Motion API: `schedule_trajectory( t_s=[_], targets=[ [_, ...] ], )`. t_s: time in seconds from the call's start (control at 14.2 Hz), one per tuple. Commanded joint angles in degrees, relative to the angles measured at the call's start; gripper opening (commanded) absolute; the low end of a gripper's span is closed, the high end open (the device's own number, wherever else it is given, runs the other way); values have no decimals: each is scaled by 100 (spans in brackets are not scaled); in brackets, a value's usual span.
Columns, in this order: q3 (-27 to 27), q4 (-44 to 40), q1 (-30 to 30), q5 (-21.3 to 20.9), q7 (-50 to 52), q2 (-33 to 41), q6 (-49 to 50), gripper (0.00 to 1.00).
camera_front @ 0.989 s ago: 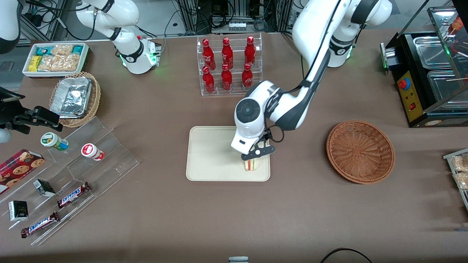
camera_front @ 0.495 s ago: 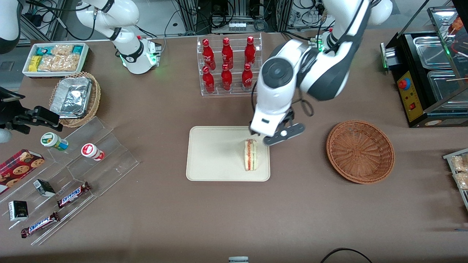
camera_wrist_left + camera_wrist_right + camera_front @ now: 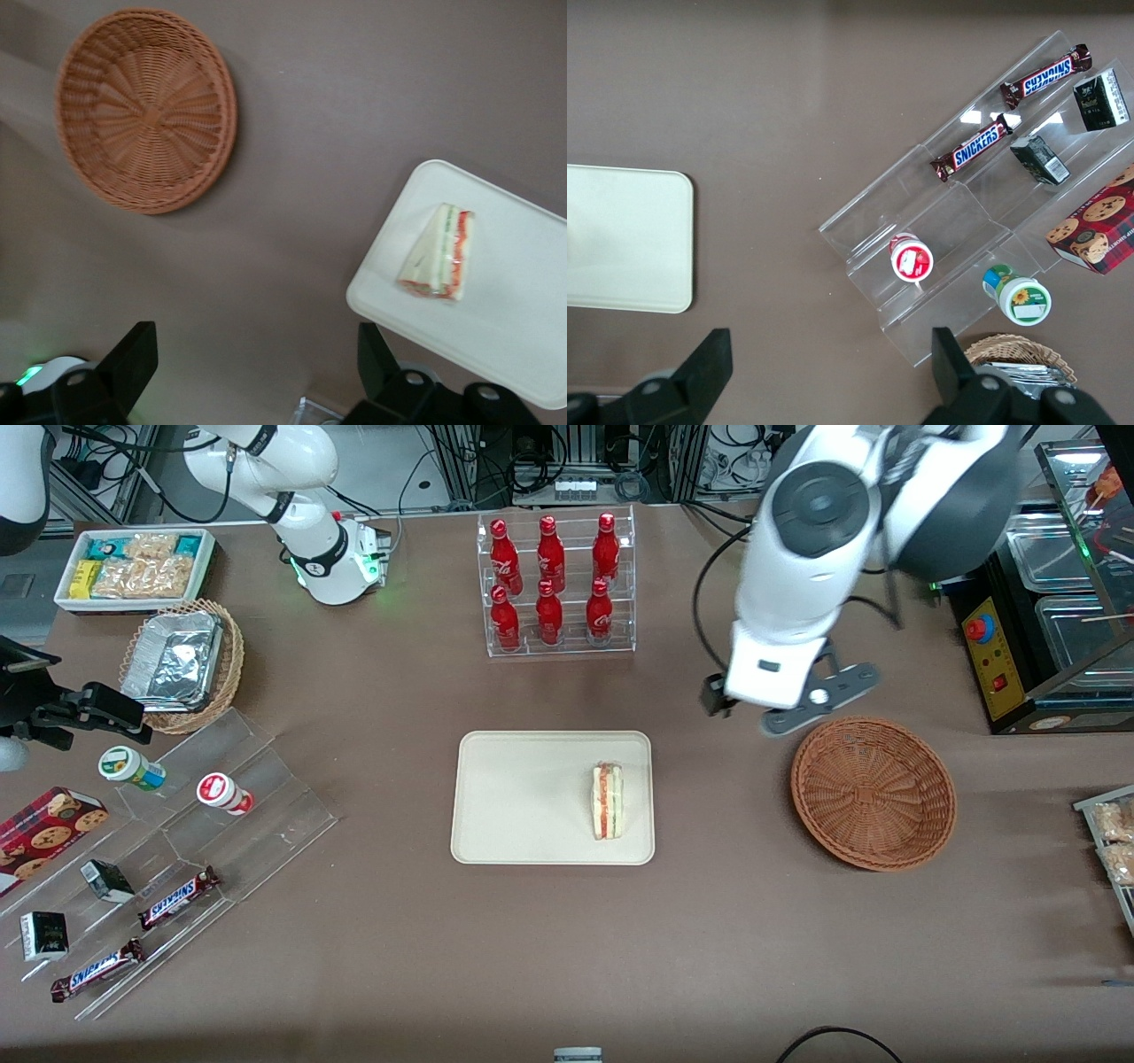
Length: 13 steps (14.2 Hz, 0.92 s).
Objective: Place sandwich from basket to tray
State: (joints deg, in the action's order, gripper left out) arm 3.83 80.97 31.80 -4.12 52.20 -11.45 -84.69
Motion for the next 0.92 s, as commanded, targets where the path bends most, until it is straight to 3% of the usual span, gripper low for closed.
schedule_trajectory(
  t_s=[0.0, 0.64, 0.85],
  targets=[
    [-49, 227, -454, -54, -629, 440, 277, 100],
    [-127, 569, -2053, 60, -2905, 1250, 770, 100],
    [-643, 631, -2825, 306, -3636, 1250, 735, 100]
  ],
)
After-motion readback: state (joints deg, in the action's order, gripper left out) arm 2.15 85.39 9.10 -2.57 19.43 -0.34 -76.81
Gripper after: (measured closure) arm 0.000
